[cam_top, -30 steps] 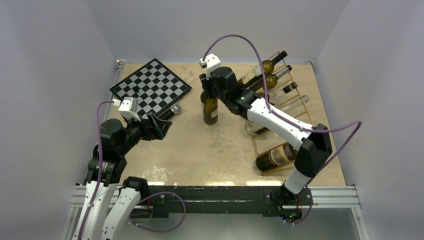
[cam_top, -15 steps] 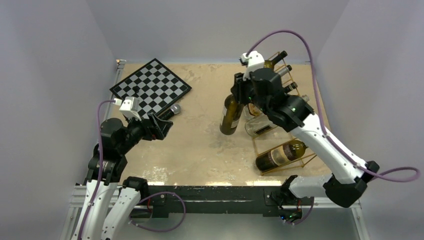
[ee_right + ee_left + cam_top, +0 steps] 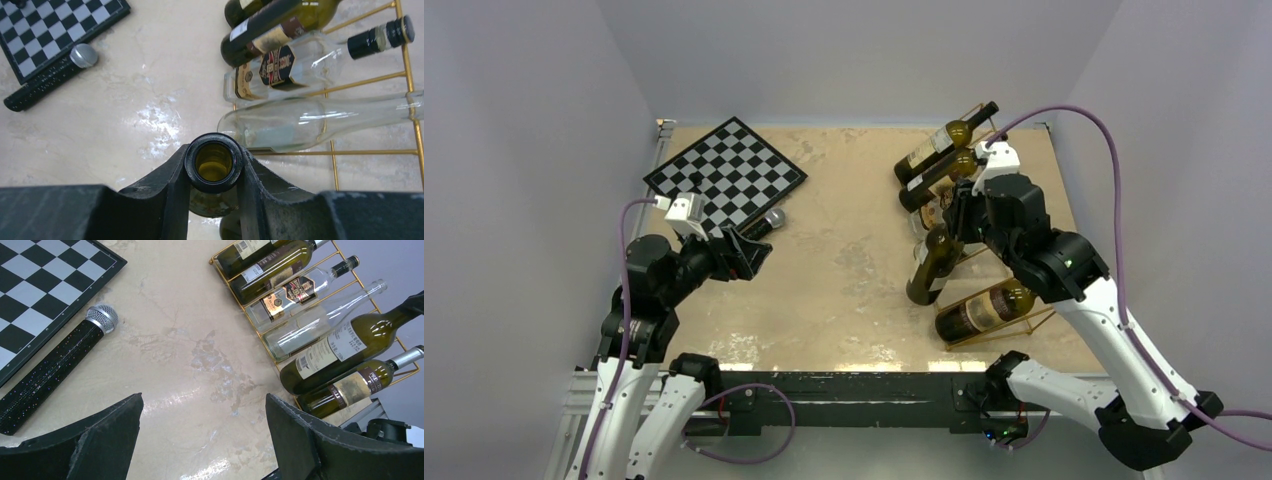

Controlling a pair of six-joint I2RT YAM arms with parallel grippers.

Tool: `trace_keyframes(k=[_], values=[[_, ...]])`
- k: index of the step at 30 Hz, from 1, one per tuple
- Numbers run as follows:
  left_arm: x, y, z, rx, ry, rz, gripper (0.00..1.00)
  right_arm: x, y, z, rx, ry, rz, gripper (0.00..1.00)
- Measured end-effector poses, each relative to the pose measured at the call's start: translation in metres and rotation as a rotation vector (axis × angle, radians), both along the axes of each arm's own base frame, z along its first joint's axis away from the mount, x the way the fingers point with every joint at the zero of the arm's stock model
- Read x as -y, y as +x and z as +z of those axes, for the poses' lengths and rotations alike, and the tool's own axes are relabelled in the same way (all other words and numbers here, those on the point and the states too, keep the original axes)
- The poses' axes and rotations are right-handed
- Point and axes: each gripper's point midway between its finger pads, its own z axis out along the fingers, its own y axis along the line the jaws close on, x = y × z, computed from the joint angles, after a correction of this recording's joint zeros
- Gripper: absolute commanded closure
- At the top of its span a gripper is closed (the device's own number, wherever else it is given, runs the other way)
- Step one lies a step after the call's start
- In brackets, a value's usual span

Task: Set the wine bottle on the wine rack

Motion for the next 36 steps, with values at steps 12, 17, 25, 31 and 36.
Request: trace_keyframes(k=[12, 17, 25, 31, 36], values=[[0.000, -0.001, 0.000, 0.003, 0.002, 0.000, 0.04, 0.023, -0.001, -0.033, -0.051, -0.046, -0.113, 1.00], [-0.001, -0.002, 0.001, 0.007, 0.002, 0.001, 0.04, 0.033, 0.002, -0.040, -0.055, -0.062, -0.168, 1.00], [-0.002, -0.003, -0.003, -0.007, 0.014, 0.003, 0.04, 0.044, 0.008, -0.050, -0.052, -0.030, -0.233, 1.00], [-0.003, -0.003, -0.003, -0.007, 0.015, 0.006, 0.04, 0.061, 0.008, -0.054, -0.033, 0.040, -0.310, 0.93], [-0.003, -0.003, -0.003, -0.007, 0.016, 0.005, 0.04, 0.076, 0.010, -0.058, -0.014, 0.097, -0.383, 0.79]])
